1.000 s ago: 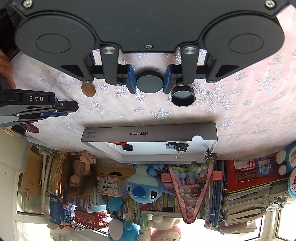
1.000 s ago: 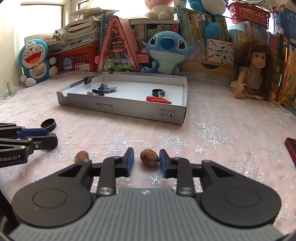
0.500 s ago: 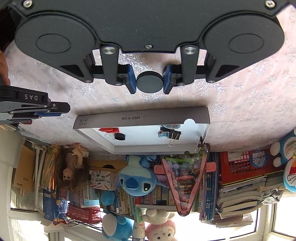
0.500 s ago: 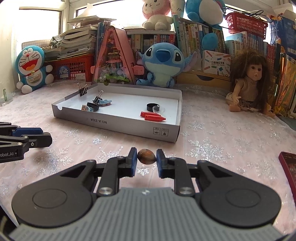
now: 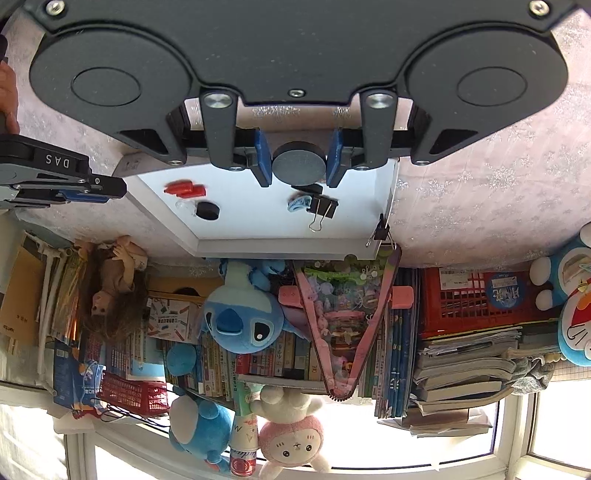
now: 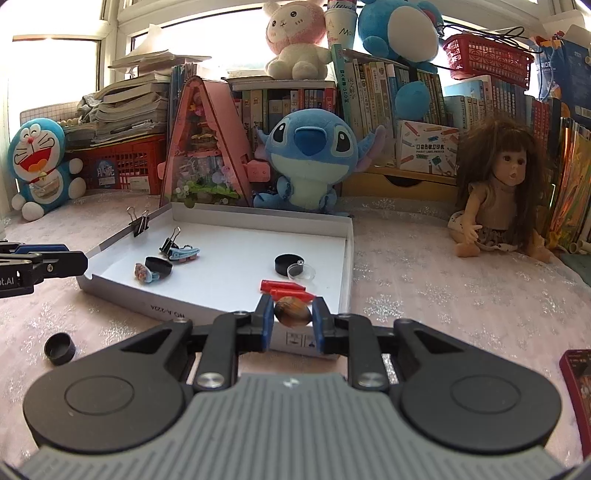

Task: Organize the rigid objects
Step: 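Carry the black lid with the left gripper while the right gripper carries the brown nut into the tray, then open the left gripper over the tray while the right gripper releases the brown nut beside the crayons, then withdraw the left gripper toward the small black cup while the right gripper moves toward the other brown nut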

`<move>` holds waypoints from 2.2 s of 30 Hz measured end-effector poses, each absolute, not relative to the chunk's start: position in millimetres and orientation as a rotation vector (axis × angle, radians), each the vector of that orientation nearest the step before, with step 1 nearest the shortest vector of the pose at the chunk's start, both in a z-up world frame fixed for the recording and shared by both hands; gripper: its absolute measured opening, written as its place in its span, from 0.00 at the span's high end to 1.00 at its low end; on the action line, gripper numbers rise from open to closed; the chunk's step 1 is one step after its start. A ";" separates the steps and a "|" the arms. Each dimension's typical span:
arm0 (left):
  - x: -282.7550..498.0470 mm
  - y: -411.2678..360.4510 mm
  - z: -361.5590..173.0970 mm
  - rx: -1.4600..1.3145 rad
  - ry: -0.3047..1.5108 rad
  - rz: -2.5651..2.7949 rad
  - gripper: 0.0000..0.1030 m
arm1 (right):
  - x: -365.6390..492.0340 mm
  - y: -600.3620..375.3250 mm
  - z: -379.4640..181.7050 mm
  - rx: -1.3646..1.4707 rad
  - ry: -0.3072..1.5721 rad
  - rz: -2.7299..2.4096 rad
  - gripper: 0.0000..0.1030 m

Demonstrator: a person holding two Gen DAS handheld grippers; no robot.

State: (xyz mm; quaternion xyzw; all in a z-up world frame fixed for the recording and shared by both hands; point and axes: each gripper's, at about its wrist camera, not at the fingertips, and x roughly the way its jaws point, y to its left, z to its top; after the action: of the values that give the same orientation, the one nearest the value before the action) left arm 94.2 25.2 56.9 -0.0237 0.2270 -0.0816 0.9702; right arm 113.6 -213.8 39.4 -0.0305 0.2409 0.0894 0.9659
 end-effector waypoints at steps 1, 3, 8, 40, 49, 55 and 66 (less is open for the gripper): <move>99.6 25.4 57.9 -0.058 0.458 -0.157 0.71 | 119.0 -214.2 40.2 -0.056 0.491 0.178 0.74; 113.5 25.2 58.6 -0.075 0.463 -0.145 0.71 | 130.2 -214.7 41.2 -0.044 0.505 0.175 0.74; 149.7 24.1 54.6 -0.092 0.491 -0.109 0.71 | 155.5 -217.0 39.6 -0.014 0.539 0.160 0.74; 227.9 23.1 15.5 -0.095 0.597 -0.021 0.71 | 215.3 -212.5 8.1 0.016 0.709 0.215 0.74; 229.5 22.3 12.8 -0.093 0.609 -0.012 0.70 | 212.7 -212.4 8.6 0.023 0.700 0.219 0.68; 221.7 24.7 20.0 -0.100 0.595 -0.016 0.52 | 205.1 -214.5 13.6 0.035 0.680 0.226 0.46; 178.8 14.4 35.5 -0.027 0.540 -0.068 0.22 | 174.4 -214.3 24.6 0.016 0.617 0.252 0.20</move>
State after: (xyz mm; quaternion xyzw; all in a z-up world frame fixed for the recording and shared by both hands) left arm 178.8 14.4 35.5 -0.0131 0.2665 -0.0333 0.9632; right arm 174.4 -214.3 24.6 0.0077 0.3028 0.1238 0.9450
